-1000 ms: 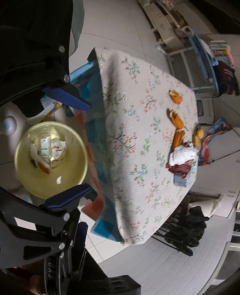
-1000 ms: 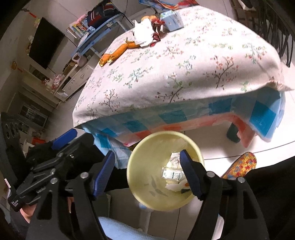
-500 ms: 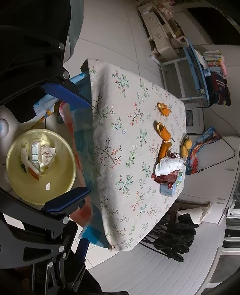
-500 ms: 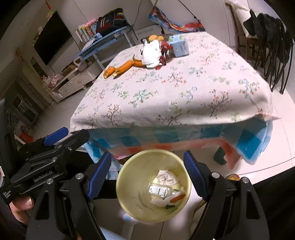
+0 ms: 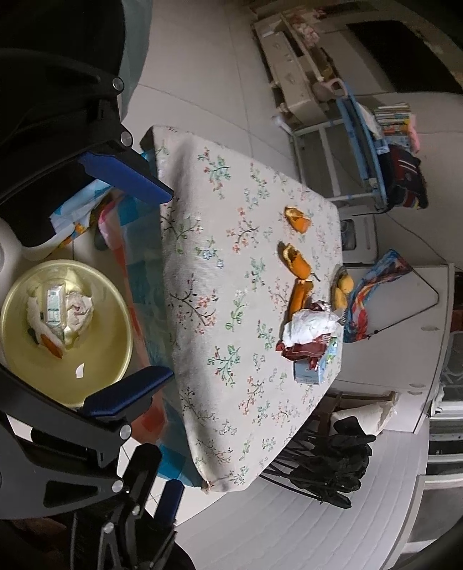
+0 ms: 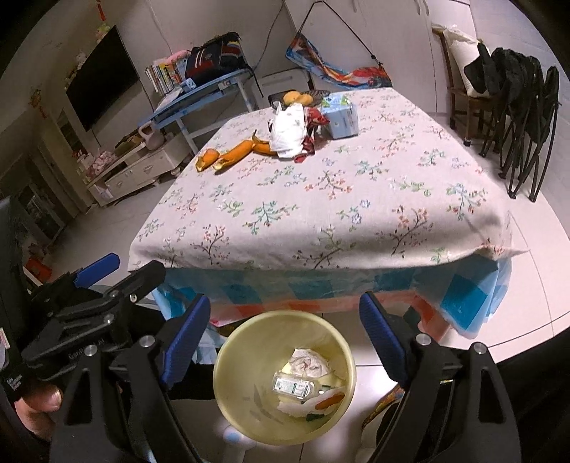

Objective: Collect trash
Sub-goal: 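Move both tools back over the table toward the remaining trash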

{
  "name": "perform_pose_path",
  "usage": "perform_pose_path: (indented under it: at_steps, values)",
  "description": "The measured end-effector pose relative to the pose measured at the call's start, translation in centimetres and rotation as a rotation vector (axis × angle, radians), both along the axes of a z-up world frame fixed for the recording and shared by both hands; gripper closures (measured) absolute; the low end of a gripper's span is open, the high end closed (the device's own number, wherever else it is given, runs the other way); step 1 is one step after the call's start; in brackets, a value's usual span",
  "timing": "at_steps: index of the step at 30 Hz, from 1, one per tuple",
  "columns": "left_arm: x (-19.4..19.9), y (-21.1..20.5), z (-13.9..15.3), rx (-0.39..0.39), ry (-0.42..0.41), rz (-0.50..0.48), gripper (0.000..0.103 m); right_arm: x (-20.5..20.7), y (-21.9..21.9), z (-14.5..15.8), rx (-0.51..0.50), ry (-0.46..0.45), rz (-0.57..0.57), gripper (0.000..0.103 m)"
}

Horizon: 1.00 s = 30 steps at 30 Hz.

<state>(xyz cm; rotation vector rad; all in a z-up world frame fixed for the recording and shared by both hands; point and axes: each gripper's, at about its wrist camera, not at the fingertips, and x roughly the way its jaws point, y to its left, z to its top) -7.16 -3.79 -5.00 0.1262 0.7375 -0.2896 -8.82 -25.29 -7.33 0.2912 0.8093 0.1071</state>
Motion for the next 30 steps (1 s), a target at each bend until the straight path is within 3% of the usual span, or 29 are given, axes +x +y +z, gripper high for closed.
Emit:
perform_pose_path:
  at_steps: [6, 14, 30]
  values:
    - [-0.3, -0.2, 0.6, 0.0, -0.055, -0.006, 0.014, 0.4, 0.4, 0.7, -0.037, -0.039, 0.008, 0.016]
    - [0.8, 0.8, 0.6, -0.064, -0.022, 0.028, 0.014, 1.6, 0.0, 0.9, -0.04, -0.048, -0.005, 0.014]
    - [6.1, 0.9, 0.7, -0.089, 0.018, 0.074, 0.014, 4.8, -1.0, 0.9, -0.034, -0.053, -0.015, 0.014]
